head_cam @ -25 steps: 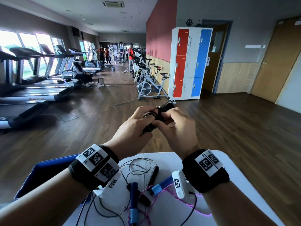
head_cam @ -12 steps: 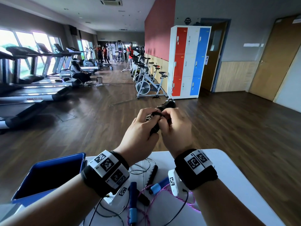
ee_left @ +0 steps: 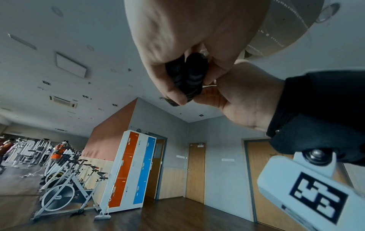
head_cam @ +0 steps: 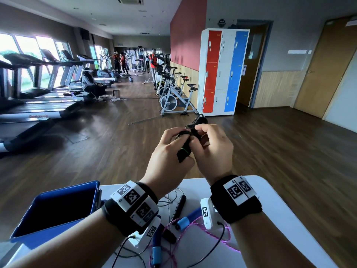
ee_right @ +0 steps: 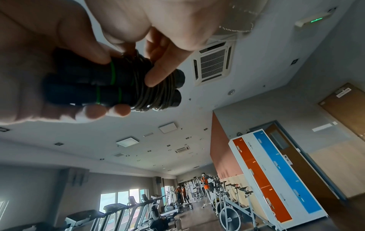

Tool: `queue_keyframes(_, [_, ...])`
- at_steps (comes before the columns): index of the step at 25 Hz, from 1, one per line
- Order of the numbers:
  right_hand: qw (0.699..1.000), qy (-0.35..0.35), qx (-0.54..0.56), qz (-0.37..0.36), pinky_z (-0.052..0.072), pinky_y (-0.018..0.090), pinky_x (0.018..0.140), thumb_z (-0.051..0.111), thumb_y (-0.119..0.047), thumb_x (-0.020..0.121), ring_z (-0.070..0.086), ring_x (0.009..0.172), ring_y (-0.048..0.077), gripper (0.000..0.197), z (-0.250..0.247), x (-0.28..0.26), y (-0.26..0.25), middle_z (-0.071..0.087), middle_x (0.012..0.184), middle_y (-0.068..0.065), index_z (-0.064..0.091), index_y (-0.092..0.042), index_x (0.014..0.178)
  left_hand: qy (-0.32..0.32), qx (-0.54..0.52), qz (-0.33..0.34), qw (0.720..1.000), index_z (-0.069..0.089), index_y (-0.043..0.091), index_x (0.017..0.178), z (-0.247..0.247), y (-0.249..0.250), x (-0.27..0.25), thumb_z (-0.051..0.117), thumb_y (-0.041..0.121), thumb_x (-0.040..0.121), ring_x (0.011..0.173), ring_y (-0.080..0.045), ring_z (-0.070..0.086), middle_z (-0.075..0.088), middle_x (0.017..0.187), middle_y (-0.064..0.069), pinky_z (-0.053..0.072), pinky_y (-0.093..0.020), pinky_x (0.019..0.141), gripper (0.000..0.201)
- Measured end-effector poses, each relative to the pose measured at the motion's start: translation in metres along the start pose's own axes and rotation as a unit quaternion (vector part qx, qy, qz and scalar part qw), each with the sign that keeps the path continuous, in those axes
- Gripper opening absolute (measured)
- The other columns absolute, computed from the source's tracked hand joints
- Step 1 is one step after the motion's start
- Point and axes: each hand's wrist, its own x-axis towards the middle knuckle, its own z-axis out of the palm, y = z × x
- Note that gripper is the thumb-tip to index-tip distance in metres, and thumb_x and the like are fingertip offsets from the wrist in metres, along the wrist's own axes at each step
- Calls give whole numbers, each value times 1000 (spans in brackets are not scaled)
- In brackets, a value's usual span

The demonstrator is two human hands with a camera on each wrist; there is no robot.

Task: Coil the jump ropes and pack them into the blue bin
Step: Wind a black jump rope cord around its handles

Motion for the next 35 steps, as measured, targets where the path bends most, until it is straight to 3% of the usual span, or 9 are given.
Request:
queue_keyframes(8, [1000, -15, 11, 22, 33, 18, 69, 59, -17, 83, 51, 79, 4, 16, 5, -1, -4, 56, 87, -14, 68, -13, 95, 23, 3, -3, 1000, 67, 26, 125, 5, -3, -2, 60, 27, 71, 113, -5, 60, 52, 132, 17, 53, -33, 95, 54])
queue_keyframes(13, [994, 0, 44, 101, 45, 24, 65, 63, -10, 85, 59, 74, 8, 13, 7, -6, -4, 61, 73, -17, 70, -19, 93, 4, 12, -6, 1000, 66, 26, 125, 2, -7, -1, 61, 22, 71, 108, -4, 59, 50, 129, 19, 53, -31, 93, 54])
queue_keyframes(17, [975, 10, 102, 197, 51, 19, 59, 64, -8, 85, 64, 65, 2, 16, 9, -10, -4, 67, 67, -13, 70, -21, 91, 0, 19, -2, 1000, 67, 24, 124, 2, -10, -2, 60, 21, 70, 104, -4, 59, 50, 128, 19, 52, -28, 89, 54])
queue_keyframes(20, [968, 12, 114, 222, 56, 27, 62, 65, -10, 85, 65, 66, 1, 17, 11, -9, -5, 69, 68, -15, 69, -26, 90, 0, 27, -15, 1000, 67, 23, 127, 4, -11, -2, 60, 22, 70, 107, -3, 57, 52, 131, 17, 48, -23, 91, 58])
queue_keyframes(23, [945, 35, 187, 267, 59, 31, 59, 65, -4, 86, 67, 59, 3, 16, 13, -10, -5, 71, 68, -15, 70, -19, 90, -8, 41, -8, 999, 66, 21, 129, 3, -13, -2, 56, 25, 70, 109, -5, 57, 53, 135, 13, 44, -20, 92, 60])
queue_keyframes(26, [900, 80, 274, 329, 60, 37, 56, 67, -1, 86, 72, 64, 18, 12, 19, -12, -3, 74, 75, 4, 71, -10, 93, -14, 46, 8, 999, 66, 19, 130, 3, -14, -2, 50, 32, 71, 110, -7, 58, 55, 136, 10, 46, -21, 91, 63])
queue_keyframes(31, [855, 107, 345, 372, 56, 31, 54, 73, 1, 85, 70, 67, 21, 11, 20, -12, 3, 70, 74, 6, 69, -4, 93, -23, 35, 27, 999, 66, 17, 130, 1, -16, -1, 47, 33, 72, 111, -7, 58, 54, 135, 8, 52, -27, 91, 63])
queue_keyframes(33, [847, 102, 361, 376, 57, 33, 57, 77, -6, 82, 72, 75, 25, 23, 20, -13, 6, 71, 90, 14, 68, -3, 103, -28, 24, 27, 999, 66, 16, 131, 0, -15, 0, 48, 33, 72, 113, -7, 58, 55, 135, 8, 50, -25, 95, 63])
queue_keyframes(35, [840, 64, 378, 383, 57, 35, 58, 75, -16, 80, 74, 82, 27, 56, 17, -13, 10, 70, 112, 18, 58, -3, 131, -33, 11, 30, 999, 66, 15, 131, 0, -15, 0, 48, 31, 73, 115, -7, 58, 55, 135, 7, 48, -22, 97, 63])
